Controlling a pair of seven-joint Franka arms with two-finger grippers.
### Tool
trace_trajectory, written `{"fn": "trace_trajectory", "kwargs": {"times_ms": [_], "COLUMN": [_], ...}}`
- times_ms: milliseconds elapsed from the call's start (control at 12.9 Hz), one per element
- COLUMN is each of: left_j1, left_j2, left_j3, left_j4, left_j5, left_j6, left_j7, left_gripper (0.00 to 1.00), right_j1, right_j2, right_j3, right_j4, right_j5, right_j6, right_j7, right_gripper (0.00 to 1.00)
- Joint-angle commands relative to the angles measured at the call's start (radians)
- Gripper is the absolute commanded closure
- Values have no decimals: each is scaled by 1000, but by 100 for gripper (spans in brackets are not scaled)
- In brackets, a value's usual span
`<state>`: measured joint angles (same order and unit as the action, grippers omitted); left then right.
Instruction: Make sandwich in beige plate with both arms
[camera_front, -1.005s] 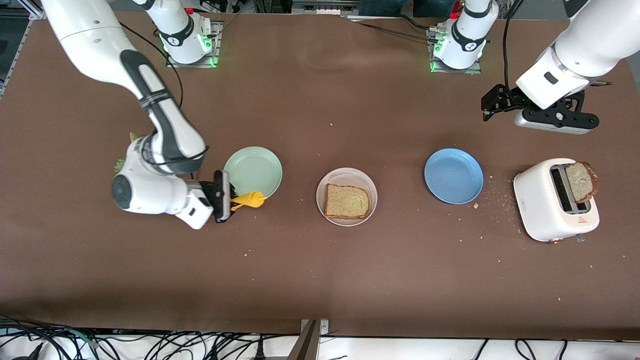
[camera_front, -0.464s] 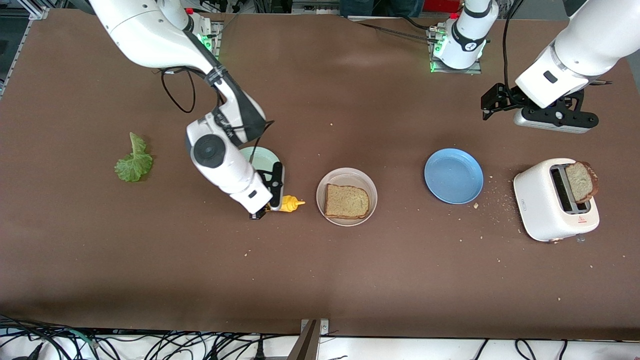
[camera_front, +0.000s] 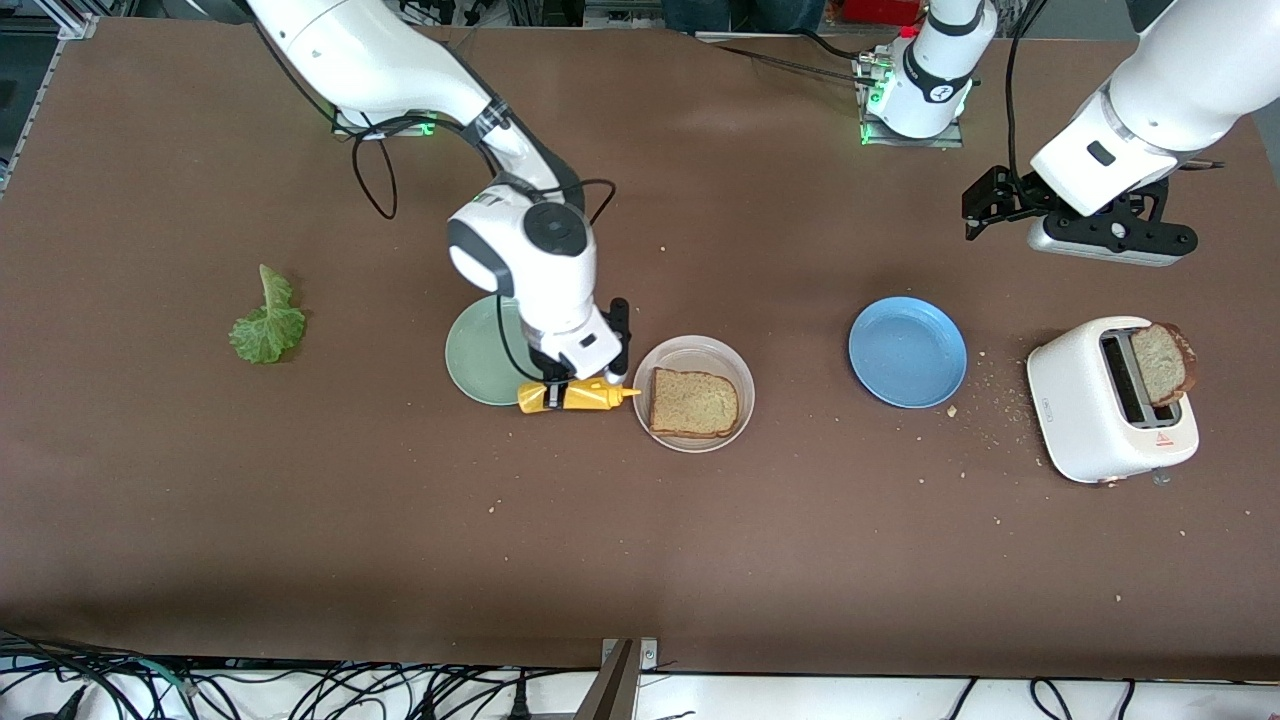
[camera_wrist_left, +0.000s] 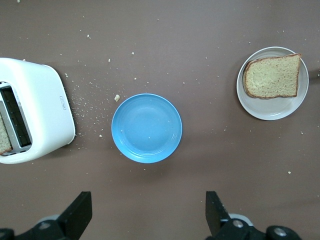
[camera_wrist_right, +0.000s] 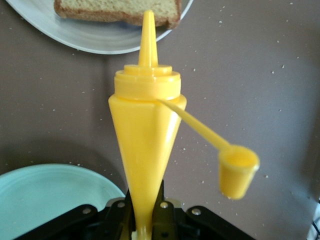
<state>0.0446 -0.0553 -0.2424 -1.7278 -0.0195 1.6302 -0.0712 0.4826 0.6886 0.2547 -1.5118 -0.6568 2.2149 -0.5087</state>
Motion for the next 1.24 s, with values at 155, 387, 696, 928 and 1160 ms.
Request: {"fn": "trace_trajectory", "kwargs": {"times_ms": [155,387,696,928,1160], "left_j1": [11,11,11,11,12], "left_j2": [-14,-14,-11,-11,-9], "left_j3": [-9,-9,-9,-9,-9], "left_j4": [-1,-1,-1,1,1], "left_j5": [-4,-4,-4,-4,-4], "left_j6": [-12,-12,-12,-12,-12], "left_j7": [4,4,4,4,4], "left_gripper": [0,0,0,0,0], "right_j1": [169,238,274,264,193], "right_j2": [14,40,78,74,65], "right_j3": [-18,-18,-18,-25,-23], "right_j4": [22,22,22,57,157], "right_j5": [-301,-429,-504,-495,-323], "right_j6": [-228,-329,-376,-376,-376], "right_j7": [286,390,450,437,278], "right_gripper": [100,100,100,100,100]}}
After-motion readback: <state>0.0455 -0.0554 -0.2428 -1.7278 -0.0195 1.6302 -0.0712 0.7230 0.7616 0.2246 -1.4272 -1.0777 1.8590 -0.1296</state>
